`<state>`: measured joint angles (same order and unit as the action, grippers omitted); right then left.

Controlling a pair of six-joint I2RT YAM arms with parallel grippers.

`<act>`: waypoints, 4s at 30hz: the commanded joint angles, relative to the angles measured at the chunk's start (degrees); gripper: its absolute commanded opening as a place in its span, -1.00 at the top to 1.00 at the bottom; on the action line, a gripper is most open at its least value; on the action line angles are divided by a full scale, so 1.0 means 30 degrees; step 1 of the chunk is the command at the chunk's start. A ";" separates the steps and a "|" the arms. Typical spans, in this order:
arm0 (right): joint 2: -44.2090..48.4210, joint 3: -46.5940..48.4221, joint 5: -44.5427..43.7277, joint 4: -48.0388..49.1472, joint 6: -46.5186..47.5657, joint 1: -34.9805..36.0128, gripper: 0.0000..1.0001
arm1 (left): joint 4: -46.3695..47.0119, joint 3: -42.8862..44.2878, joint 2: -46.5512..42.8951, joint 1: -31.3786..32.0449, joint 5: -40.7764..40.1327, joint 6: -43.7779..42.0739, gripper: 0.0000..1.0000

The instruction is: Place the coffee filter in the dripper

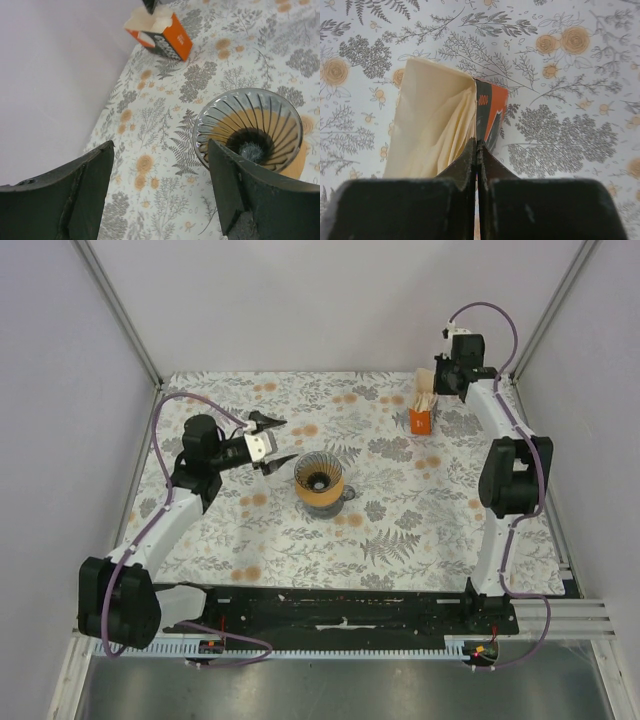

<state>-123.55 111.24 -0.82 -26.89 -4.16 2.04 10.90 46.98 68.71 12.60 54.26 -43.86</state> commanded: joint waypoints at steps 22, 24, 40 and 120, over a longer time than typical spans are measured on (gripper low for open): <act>1.2969 -0.5937 0.2735 0.2843 0.8301 0.9157 1.00 | 1.0255 0.4524 0.2442 0.1044 -0.3199 2.2941 -0.69; 1.3028 -0.5996 0.2326 0.2813 0.8535 0.9950 1.00 | 1.0197 0.4467 0.1944 0.1044 -0.3380 2.2734 -0.70; 1.2940 -0.5118 -0.0223 0.2227 0.9562 1.3819 1.00 | 0.5780 0.4817 0.0565 0.1161 -0.3324 1.2315 -0.61; 0.9016 -0.1252 -0.0836 -0.2048 0.7336 1.6545 0.86 | 0.4219 0.3529 -0.0813 0.1308 -0.7921 0.7236 0.96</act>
<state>-96.18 105.45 4.45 -30.44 19.64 51.90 20.34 57.45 67.96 16.25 31.29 -23.55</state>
